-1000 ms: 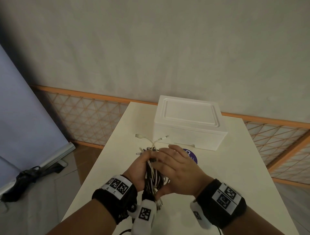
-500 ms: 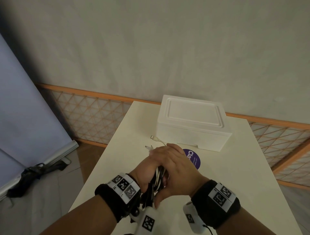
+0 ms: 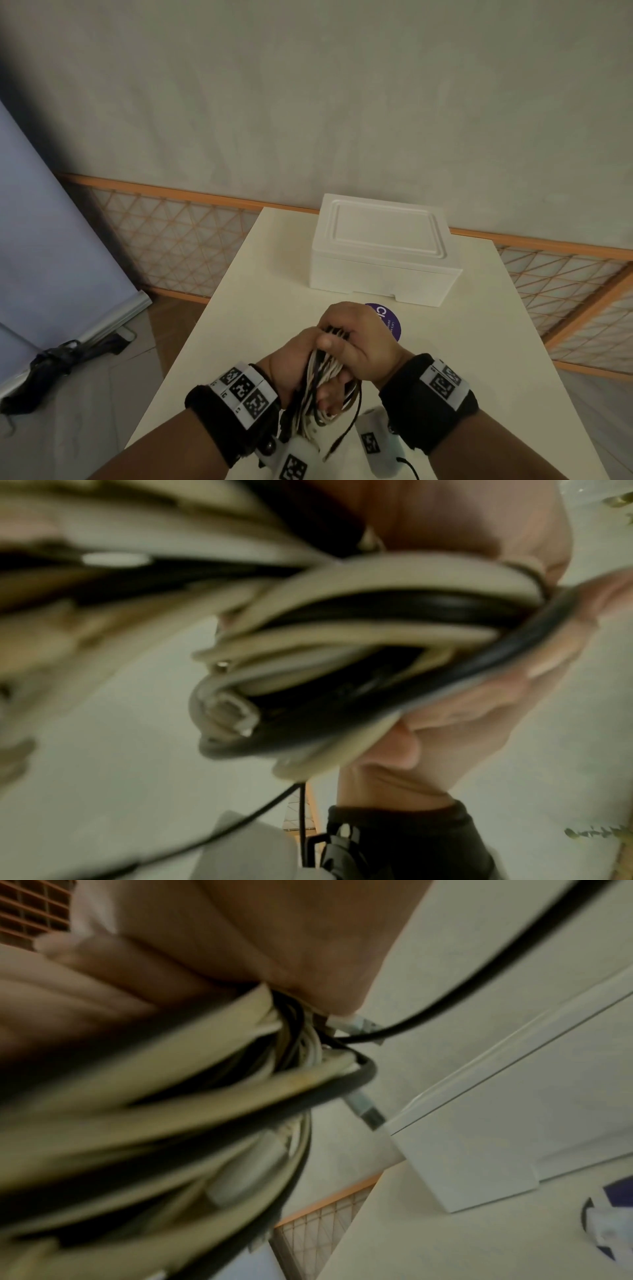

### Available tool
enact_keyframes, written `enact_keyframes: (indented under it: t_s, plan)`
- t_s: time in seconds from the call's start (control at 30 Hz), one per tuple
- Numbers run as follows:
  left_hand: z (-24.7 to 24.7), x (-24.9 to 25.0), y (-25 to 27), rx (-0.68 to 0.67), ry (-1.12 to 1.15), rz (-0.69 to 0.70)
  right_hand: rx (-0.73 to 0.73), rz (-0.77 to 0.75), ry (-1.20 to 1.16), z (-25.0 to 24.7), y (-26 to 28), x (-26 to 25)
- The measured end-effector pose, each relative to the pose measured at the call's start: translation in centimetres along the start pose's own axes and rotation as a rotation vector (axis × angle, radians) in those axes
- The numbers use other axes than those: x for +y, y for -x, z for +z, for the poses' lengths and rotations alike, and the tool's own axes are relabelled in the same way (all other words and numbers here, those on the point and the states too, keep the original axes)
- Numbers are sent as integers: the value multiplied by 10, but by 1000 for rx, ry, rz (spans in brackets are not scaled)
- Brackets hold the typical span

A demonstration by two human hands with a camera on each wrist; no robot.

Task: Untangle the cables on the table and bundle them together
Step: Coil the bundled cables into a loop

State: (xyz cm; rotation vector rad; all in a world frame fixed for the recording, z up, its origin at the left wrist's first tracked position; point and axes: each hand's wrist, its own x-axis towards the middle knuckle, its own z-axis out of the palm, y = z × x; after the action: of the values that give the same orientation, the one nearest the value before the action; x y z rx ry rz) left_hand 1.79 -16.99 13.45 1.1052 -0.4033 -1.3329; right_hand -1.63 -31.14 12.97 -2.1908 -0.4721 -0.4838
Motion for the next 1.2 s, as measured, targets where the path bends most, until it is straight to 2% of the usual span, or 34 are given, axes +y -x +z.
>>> enact_keyframes:
  t_s: [0.1,0.23,0.33,0.4,0.53,0.63,0.77,0.83,0.93,1.0,1.03,1.13,1.2]
  plan:
    - [-4,-5,-3,-54,68,38,5,75,30,1,-1,-6]
    - [-7,-15,-4,-196,140,123,16,246,-71,0,-4,-10]
    - [-7,-12,0,-179,16,134,43,231,-132,3,-3,-10]
    - [-9,-6,2,-167,-43,141,73,217,-263,3,-1,-8]
    - [-14,-2,5,-264,-15,120,44,170,-518,4,11,0]
    - [-14,-4,6,-331,-3,82,41,217,-493,10,16,-3]
    - [-17,-3,3,-353,21,87,155,275,-344,15,12,-10]
    - [-16,-4,1,-284,47,111,172,326,-339,12,8,-12]
    - [-14,-2,-2,-17,99,156,204,412,-402,5,0,-9]
    - [-18,1,-4,130,8,254,262,398,-318,0,-1,0]
    - [-18,4,-3,155,-45,293,286,391,-268,-2,0,4]
    - [-12,6,0,199,-288,331,298,392,-177,-5,1,12]
    - [-7,2,-3,349,-367,359,291,403,-176,-4,1,10]
